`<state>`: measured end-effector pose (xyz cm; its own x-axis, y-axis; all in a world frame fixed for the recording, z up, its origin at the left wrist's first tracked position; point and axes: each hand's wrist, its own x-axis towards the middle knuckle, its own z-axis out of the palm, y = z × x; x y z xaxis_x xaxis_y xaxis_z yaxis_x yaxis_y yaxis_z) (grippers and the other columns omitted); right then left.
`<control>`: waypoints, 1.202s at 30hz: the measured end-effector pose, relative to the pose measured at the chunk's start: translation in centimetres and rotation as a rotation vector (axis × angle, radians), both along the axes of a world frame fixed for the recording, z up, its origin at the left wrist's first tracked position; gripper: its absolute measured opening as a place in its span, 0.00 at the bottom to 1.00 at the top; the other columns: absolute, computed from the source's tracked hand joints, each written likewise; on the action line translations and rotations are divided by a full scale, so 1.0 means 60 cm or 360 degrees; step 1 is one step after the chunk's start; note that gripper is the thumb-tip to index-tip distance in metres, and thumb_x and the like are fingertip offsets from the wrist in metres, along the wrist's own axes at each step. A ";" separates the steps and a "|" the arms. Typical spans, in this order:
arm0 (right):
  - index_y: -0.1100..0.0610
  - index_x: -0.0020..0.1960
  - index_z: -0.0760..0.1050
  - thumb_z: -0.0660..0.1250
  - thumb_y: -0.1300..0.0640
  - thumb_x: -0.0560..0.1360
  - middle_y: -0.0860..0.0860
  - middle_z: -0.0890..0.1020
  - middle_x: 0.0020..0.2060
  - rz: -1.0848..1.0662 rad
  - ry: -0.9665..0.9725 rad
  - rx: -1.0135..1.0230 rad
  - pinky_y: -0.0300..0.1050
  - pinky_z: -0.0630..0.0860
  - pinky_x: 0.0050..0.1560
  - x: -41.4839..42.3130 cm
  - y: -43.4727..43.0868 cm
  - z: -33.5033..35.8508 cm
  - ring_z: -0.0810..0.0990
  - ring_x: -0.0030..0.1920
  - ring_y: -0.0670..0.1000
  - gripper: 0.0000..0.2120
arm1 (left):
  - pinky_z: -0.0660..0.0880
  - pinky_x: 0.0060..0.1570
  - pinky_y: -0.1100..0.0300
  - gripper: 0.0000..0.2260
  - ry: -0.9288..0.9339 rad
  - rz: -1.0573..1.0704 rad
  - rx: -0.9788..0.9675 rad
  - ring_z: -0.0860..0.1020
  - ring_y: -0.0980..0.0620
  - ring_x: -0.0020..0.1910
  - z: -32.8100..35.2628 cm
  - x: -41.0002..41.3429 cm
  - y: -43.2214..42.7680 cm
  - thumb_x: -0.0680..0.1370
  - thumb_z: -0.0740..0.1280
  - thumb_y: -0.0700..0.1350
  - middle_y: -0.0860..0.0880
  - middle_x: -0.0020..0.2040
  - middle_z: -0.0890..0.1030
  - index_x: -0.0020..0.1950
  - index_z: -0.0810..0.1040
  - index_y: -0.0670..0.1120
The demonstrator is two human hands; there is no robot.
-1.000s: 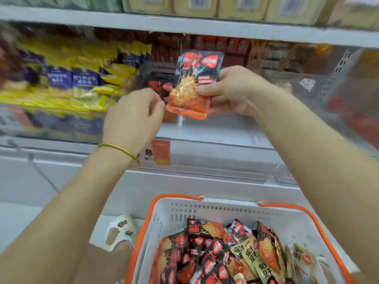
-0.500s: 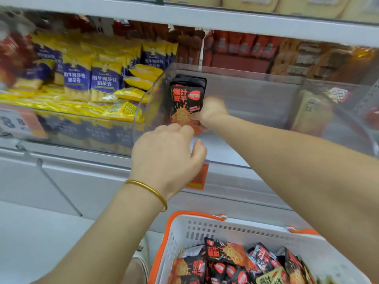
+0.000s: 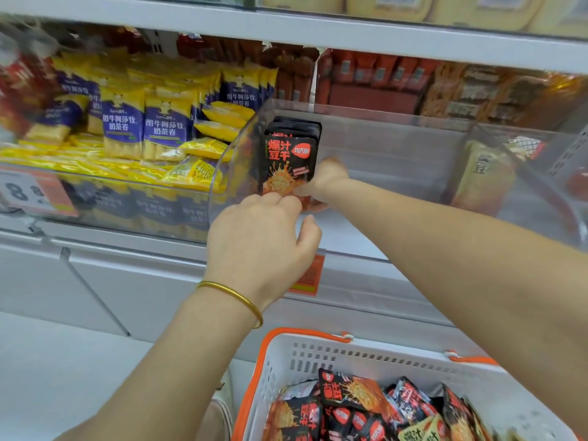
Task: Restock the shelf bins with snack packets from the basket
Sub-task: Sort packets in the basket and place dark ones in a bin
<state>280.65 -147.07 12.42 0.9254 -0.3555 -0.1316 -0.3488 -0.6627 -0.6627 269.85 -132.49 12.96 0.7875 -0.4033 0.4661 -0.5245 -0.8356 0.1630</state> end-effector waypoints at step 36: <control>0.57 0.53 0.74 0.63 0.61 0.76 0.53 0.79 0.54 0.0243 0.1125 -0.0942 0.49 0.70 0.50 -0.511 -0.217 -0.345 0.73 0.59 0.57 0.06 | 0.76 0.46 0.54 0.12 0.0742 -0.0739 0.0669 0.77 0.48 0.50 -0.223 -0.199 -0.175 0.79 0.54 0.50 0.50 0.50 0.80 0.53 0.76 0.49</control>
